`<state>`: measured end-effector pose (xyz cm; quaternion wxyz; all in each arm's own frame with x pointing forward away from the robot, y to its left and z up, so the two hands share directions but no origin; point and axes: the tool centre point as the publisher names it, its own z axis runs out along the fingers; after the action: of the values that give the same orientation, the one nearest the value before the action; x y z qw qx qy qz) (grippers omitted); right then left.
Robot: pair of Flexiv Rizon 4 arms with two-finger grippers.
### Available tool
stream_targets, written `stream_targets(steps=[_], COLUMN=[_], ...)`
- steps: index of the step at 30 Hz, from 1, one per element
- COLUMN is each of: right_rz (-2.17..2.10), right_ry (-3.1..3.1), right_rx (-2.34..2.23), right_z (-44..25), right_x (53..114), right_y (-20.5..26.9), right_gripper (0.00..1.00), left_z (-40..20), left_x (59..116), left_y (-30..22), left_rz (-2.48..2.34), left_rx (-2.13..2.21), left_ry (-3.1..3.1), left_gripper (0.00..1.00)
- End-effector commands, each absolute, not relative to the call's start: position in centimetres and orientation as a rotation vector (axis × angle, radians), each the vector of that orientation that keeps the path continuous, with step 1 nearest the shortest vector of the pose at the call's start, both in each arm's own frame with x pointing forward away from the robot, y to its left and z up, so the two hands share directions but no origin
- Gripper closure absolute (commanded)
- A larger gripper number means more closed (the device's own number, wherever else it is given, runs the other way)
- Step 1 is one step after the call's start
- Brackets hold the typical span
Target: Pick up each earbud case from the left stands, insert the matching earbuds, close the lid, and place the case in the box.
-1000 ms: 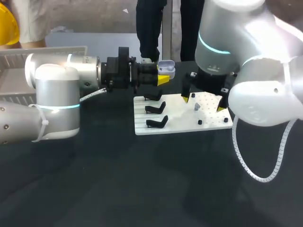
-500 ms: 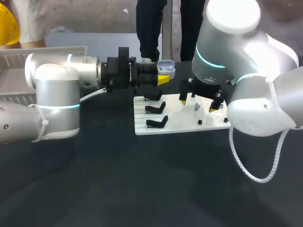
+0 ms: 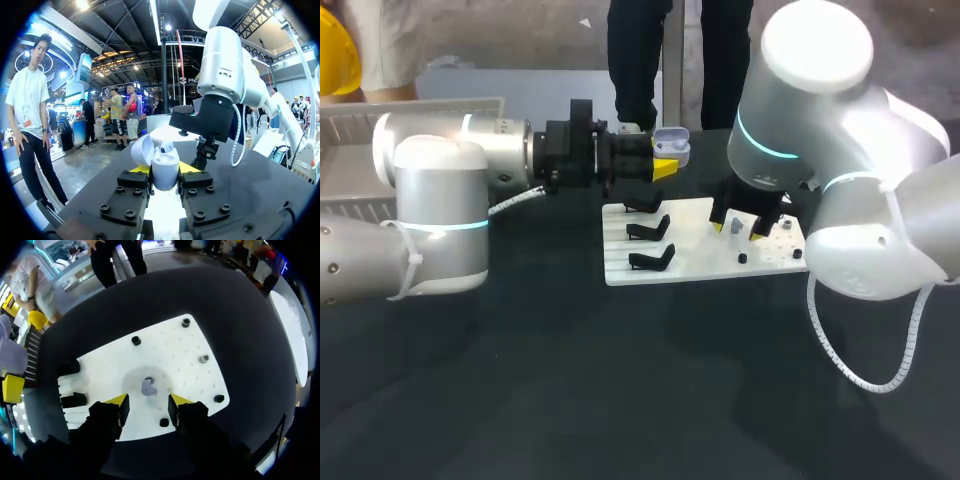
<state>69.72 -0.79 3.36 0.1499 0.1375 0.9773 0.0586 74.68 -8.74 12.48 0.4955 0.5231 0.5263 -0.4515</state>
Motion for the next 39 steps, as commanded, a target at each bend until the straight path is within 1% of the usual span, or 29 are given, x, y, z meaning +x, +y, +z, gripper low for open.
stream_targets(steps=[1, 12, 14, 16, 17, 19, 21, 27, 35, 38, 39], right_rz=[0.164, 0.139, 0.130, 0.130, 0.132, 0.133, 0.131, 0.127, 0.115, 0.114, 0.112], right_ry=[2.806, 2.809, 2.809, 2.809, 2.817, 2.810, 2.810, 2.810, 2.802, 2.795, 2.792], right_rx=[0.397, 0.400, 0.405, 0.411, 0.420, 0.418, 0.416, 0.413, 0.414, 0.417, 0.413], right_z=[3.06, 2.40, 2.25, 2.20, 2.19, 2.17, 2.18, 2.22, 2.35, 2.42, 2.42], right_x=[70.12, 70.82, 70.91, 70.96, 70.98, 71.05, 71.05, 70.97, 70.96, 70.97, 70.99], right_y=[-0.62, -0.80, -0.89, -0.93, -0.94, -0.97, -0.95, -0.83, -1.04, -1.11, -1.12], right_gripper=[0.52, 0.53, 0.55, 0.62, 0.63, 0.62, 0.65, 0.67, 0.67, 0.69, 0.72], left_z=[12.41, 12.41, 12.41, 12.41, 12.41, 12.41, 12.41, 12.41, 12.41, 12.41, 12.41], left_x=[74.50, 74.50, 74.50, 74.50, 74.50, 74.50, 74.50, 74.50, 74.50, 74.50, 74.50], left_y=[-8.73, -8.73, -8.73, -8.73, -8.73, -8.73, -8.73, -8.73, -8.73, -8.73, -8.73], left_rz=[-1.088, -1.088, -1.088, -1.088, -1.088, -1.088, -1.088, -1.088, -1.088, -1.088, -1.088], left_rx=[1.262, 1.262, 1.262, 1.262, 1.262, 1.262, 1.262, 1.262, 1.262, 1.262, 1.262], left_ry=[1.272, 1.272, 1.272, 1.272, 1.272, 1.272, 1.272, 1.272, 1.272, 1.272, 1.272], left_gripper=[1.00, 1.00, 1.00, 1.00, 1.00, 1.00, 1.00, 1.00, 1.00, 1.00, 1.00])
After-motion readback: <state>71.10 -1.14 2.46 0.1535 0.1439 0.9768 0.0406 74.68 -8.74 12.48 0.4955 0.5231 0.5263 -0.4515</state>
